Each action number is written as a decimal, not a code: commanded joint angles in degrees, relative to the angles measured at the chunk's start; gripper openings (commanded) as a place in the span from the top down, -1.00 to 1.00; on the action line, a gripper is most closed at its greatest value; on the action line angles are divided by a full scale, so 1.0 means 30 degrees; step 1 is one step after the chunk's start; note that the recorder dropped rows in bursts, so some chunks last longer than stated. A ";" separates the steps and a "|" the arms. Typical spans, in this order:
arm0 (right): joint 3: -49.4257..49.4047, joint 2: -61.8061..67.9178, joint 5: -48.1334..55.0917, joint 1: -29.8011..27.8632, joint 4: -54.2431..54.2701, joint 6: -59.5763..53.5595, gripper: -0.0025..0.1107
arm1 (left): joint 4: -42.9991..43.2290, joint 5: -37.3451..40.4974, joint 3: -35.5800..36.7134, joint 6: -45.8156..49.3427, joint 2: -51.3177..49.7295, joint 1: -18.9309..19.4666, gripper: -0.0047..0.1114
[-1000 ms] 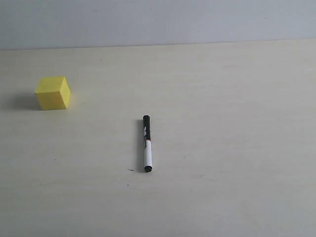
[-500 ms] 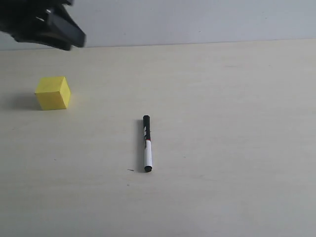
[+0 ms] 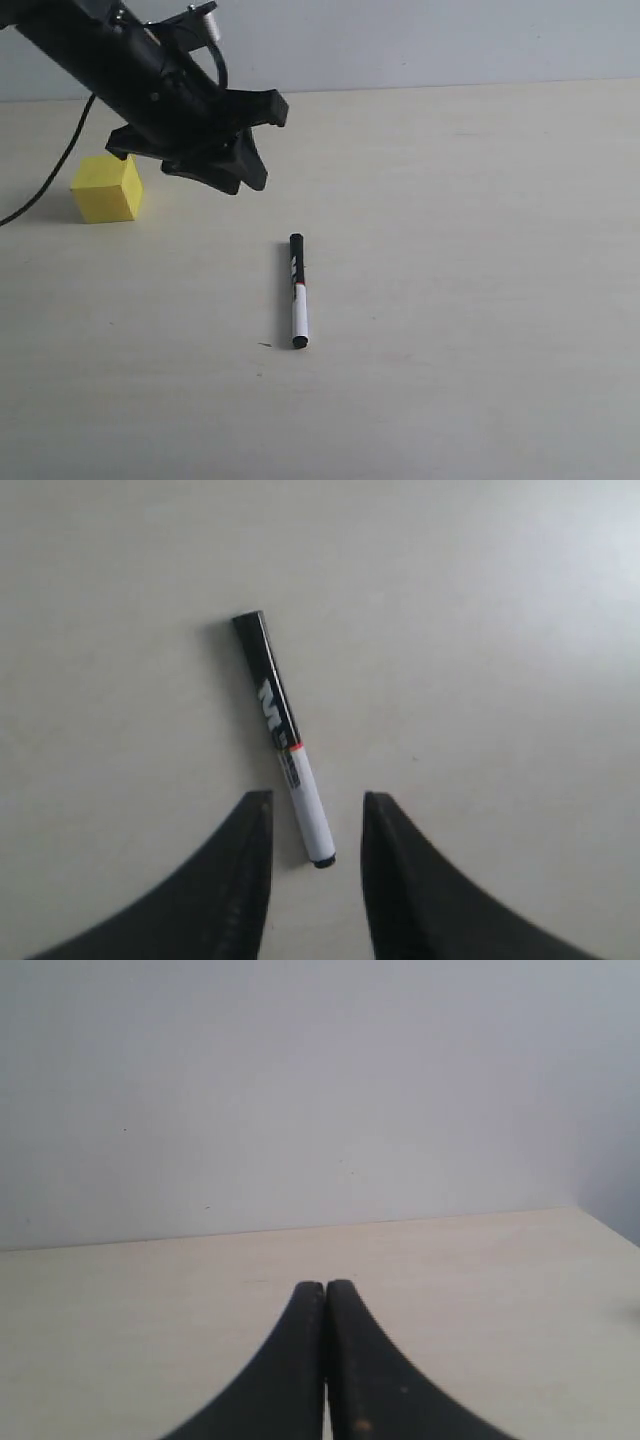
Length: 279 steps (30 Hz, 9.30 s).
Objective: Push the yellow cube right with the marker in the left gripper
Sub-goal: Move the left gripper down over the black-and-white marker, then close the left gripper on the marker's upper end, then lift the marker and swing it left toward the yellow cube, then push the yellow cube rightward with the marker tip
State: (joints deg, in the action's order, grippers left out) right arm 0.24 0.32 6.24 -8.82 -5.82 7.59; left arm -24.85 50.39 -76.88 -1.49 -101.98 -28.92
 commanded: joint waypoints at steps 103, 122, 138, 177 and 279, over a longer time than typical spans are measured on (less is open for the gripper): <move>-0.0081 -0.0106 -0.0029 -0.0056 -0.0023 0.0067 0.96 | 0.7262 0.2426 -0.3474 -1.2013 -0.7250 -0.5673 -0.11; -0.0081 -0.0106 -0.0029 -0.0056 -0.0065 0.0067 0.96 | 0.7291 0.1441 -0.3249 -1.2013 -0.7250 -0.5673 -0.11; -0.0081 -0.0106 -0.0029 -0.0056 -0.0065 0.0067 0.96 | 0.7101 0.1833 -0.3249 -1.1650 -0.8023 -0.5631 -0.11; -0.0081 -0.0106 -0.0029 -0.0056 0.0327 0.0067 0.96 | 0.8138 0.6525 -0.6761 1.4065 0.0255 0.3355 0.92; -0.0081 -0.0106 -0.0029 -0.0056 0.0418 0.0067 0.96 | 0.9372 0.4777 -0.8195 3.0934 -0.9558 0.7678 0.92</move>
State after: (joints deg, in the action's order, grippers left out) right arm 0.24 0.32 6.24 -8.82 -4.44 7.59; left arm 3.75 64.59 -101.03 91.67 -131.54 -2.43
